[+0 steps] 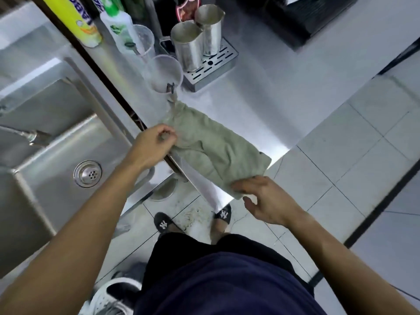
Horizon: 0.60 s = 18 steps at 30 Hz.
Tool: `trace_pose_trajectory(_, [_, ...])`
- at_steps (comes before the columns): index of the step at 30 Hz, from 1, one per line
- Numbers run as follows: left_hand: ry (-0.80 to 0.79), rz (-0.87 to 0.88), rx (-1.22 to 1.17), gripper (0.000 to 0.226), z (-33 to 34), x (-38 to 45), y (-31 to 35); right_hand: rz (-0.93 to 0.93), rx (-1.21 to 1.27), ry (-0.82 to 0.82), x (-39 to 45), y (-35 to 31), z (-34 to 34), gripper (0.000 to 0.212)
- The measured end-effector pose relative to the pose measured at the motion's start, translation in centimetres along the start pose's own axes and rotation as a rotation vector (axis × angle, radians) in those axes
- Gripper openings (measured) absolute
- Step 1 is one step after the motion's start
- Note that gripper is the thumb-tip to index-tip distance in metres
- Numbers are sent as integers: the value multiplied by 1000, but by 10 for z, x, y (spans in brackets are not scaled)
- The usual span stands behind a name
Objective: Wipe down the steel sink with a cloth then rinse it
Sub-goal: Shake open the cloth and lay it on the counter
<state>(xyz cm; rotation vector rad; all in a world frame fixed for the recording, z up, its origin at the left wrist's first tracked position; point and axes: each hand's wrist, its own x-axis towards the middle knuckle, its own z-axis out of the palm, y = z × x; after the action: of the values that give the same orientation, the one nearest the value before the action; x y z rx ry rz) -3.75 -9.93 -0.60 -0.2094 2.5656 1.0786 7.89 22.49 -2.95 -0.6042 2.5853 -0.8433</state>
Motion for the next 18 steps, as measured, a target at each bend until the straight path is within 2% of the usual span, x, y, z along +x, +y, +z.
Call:
trace_pose_trajectory(2, [-7,26,70,31,12,4,-10,64,72,-28,-3,0,5,49])
trace_pose_trajectory(5, [59,9,206,43,25,16,-17,153,92,205,3,10,2,45])
trace_pose_trajectory(7, [187,-89,283,45,33,13,-10,189,20,298,14,25,-4,53])
trace_pose_trajectory(8, [288,-78,313,45,39,6,-4,213,-31,295,20,33,-7,59])
trace_pose_trajectory(10, [414,101,322,41,58,-19,10,239,-123,224,30,46,-10,71])
trace_pose_trajectory(11, [371,243,306,37,72,-35,15,238,-153,181,33,50,-10,75])
trace_pose_trajectory(12, [259,396,302,36,90,-50,18,227,-170,144,34,53,-10,79])
trace_pose_trajectory(14, [10,608,417,49,131,-79,22,180,-176,79,33,58,-13,84])
trace_pose_trajectory(16, [-133,600,604,69,167,-98,24,103,-189,24,30,63,-16,85])
trace_pose_trajectory(18, [-130,499,705,62,185,-106,26,31,-205,-26,25,66,-17,80])
